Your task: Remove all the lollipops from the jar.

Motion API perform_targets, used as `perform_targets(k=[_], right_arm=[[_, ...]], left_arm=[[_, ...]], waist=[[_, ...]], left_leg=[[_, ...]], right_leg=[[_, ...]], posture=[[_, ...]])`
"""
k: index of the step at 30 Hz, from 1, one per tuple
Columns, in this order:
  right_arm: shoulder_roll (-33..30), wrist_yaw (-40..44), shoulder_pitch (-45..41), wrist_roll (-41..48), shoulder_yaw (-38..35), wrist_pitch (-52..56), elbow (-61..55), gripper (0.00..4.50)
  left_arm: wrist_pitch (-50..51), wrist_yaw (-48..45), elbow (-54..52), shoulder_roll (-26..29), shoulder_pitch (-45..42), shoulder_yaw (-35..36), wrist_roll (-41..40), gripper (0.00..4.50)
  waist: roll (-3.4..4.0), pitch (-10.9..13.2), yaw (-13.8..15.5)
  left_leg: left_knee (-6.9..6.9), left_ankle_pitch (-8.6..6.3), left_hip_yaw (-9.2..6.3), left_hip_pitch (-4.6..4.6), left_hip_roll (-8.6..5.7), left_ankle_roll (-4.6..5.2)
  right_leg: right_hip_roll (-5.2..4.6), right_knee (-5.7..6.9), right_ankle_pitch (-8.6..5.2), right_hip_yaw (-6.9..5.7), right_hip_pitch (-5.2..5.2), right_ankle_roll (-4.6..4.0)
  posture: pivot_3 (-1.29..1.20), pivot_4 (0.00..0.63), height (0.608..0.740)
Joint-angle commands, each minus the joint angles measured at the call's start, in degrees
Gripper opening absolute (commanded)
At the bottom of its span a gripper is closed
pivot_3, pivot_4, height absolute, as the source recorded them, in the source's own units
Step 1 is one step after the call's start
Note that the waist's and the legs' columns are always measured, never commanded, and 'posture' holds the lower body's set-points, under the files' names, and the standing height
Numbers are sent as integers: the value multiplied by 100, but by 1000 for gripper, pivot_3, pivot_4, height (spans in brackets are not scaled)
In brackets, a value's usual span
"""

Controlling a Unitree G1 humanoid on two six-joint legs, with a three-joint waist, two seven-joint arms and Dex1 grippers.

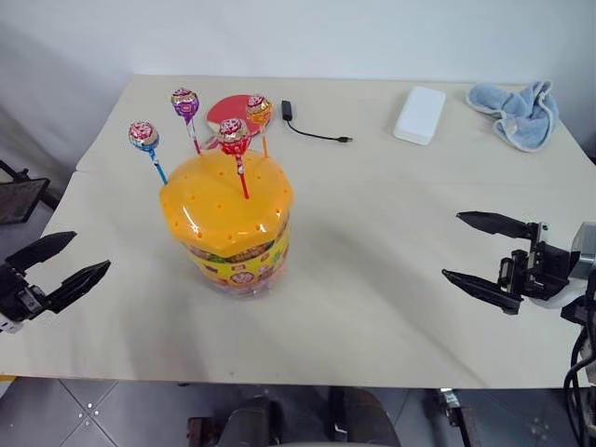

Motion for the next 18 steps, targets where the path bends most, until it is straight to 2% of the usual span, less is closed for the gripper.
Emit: perform_targets(k=[1, 5, 8, 12, 18], right_arm=[[44, -83, -2, 123, -71, 49, -237, 4487], [136, -645, -221, 761, -42, 668, -942, 4487], [134, -816, -476, 1197, 64, 1011, -1401, 4487], [130, -851, -910, 1236, 229, 1175, -1420, 4487], [120, -671, -1213, 1021, 429, 1177, -1215, 4487]], left_arm=[[-42, 108, -294, -107, -91, 67, -122, 4463], [845, -3, -848, -12, -126, 432, -1182, 4463], [1695, 93, -1149, 307, -546, 689, -2352, 4463], [1985, 163, -1334, 615, -1279, 88, -2389, 4463], [2209, 32, -1016, 588, -2603, -978, -2221, 4463]], waist=[[0, 0, 22], [-1, 1, 17], [-2, 1, 13], [3, -1, 25], [3, 0, 27]], left_leg=[[0, 0, -1, 0, 0, 0], [1, 0, -6, -4, 2, -1], [2, 0, -8, -4, 4, -2], [17, -2, -11, -4, 1, -5], [21, 1, -11, -14, -7, 0]], right_leg=[[-1, 1, 0, 0, 0, 0], [-4, 5, 0, 1, -2, 0], [-4, 7, 0, 2, -4, 0], [-6, 3, -1, 2, 0, -3], [5, 15, 1, -3, -3, 1]], posture=[[0, 150, 740], [0, 150, 740], [0, 150, 740], [0, 150, 740], [0, 150, 740]])
